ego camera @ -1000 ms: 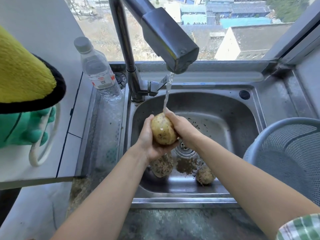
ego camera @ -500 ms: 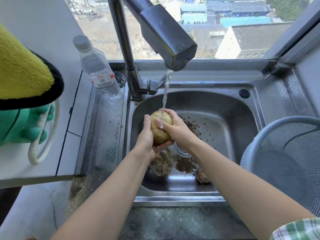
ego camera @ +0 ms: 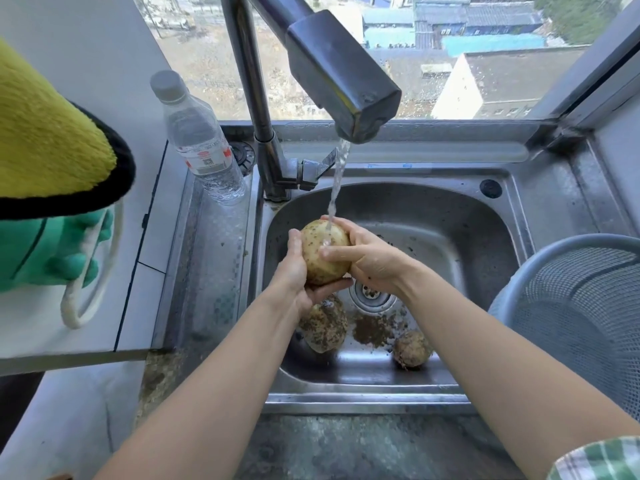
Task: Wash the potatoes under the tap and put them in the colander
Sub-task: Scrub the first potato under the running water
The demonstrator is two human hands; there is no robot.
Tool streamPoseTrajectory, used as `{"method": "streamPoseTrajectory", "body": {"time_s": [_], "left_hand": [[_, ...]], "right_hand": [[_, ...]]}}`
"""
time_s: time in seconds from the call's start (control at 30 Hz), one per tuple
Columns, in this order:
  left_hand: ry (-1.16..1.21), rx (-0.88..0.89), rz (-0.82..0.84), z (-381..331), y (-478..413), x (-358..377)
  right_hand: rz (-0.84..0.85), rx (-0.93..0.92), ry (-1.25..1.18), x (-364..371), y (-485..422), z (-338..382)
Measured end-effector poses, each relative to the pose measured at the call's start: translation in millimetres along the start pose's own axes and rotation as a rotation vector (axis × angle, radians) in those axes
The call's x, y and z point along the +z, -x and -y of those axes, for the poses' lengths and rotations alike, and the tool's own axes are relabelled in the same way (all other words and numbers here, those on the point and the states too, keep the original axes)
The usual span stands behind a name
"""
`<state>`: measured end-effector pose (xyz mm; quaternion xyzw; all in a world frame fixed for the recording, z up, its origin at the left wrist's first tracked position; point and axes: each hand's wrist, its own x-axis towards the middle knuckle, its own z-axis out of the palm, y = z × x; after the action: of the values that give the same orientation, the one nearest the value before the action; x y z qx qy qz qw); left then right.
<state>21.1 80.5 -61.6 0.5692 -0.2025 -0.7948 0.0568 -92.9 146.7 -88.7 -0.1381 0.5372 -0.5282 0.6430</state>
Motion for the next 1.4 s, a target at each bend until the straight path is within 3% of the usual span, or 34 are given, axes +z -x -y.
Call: {"method": "streamPoseTrajectory", "body": {"time_s": [0.07,0.1,0.2,0.27,0.4,0.43,0.53,0.63,0.87,1.07,1.13,1.27,1.4], "left_hand": [[0.002,0.023,-0.023,1.8,-2.0,4.4],[0.008,0.018,-0.03,0.8,-3.9,4.4],[0.028,-0.05,-0.001,-5.0,-7.4,-3.0],[0.038,-0.068,0.021,-6.3,-6.4,-4.5],[0.004,0.025,-0.031,-2.0,-9.8,1.5],[0.011,0.029,-0.04,-2.4,-10.8,0.5],[0.027,-0.017,-0.01,-6.0,-8.3,-3.9],[0.017,-0.003,0.011,-5.9,-6.9,-3.4],[-0.043,0.051,-0.059,-2.6,-12.9,-4.9],[-0.052,0.031,-0.003,-6.5,-7.5,-6.2],[-0.085,0.061,-0.01,-6.2,-6.5,-2.8],[-0.094,0.076,-0.052,-5.1,-5.1,-2.2],[-0.047,0.028,-0.009,-6.9,-3.4,-7.4]], "right_hand": [[-0.195,-0.038,0.126,12.3,-2.1,-1.8],[-0.2,-0.045,0.122,12.4,-3.7,-4.1],[0.065,0.016,-0.097,-4.0,1.3,0.6],[0.134,0.031,-0.099,-9.7,3.8,6.1],[-0.179,-0.044,0.11,11.7,-5.0,3.1],[-0.183,-0.042,0.098,12.5,-6.6,2.1],[0.03,0.021,-0.093,3.5,-4.8,7.2],[0.102,0.038,-0.189,-3.9,-3.9,12.3],[-0.165,0.016,-0.041,12.9,-13.5,1.1],[0.086,0.069,-0.32,-4.6,-7.1,6.8],[0.057,0.052,-0.295,-1.2,-8.1,6.8],[-0.165,0.032,-0.09,15.3,-12.5,5.7],[0.0,0.115,-0.258,5.2,-10.3,9.7]]}}
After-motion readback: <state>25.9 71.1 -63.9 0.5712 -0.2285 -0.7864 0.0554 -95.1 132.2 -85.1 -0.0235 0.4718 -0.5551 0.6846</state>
